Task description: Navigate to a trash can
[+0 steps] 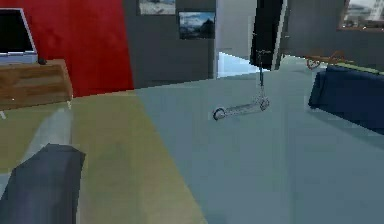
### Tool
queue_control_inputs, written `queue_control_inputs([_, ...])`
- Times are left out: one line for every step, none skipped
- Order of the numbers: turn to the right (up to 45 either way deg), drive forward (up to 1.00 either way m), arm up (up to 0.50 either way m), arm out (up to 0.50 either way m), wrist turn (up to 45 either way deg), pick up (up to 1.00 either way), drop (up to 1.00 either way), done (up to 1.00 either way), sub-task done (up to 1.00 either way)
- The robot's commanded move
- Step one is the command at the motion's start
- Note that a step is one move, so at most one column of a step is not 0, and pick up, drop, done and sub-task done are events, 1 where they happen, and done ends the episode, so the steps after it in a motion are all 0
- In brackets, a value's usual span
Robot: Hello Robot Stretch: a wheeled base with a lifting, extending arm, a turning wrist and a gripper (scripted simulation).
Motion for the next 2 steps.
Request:
queue_control_inputs([39.0,0.00,0.00,0.00,0.0,0.00,0.00,0.00,0.00])
queue_control_inputs([0.0,0.30,0.00,0.00,0.0,0.00,0.00,0.00,0.00])
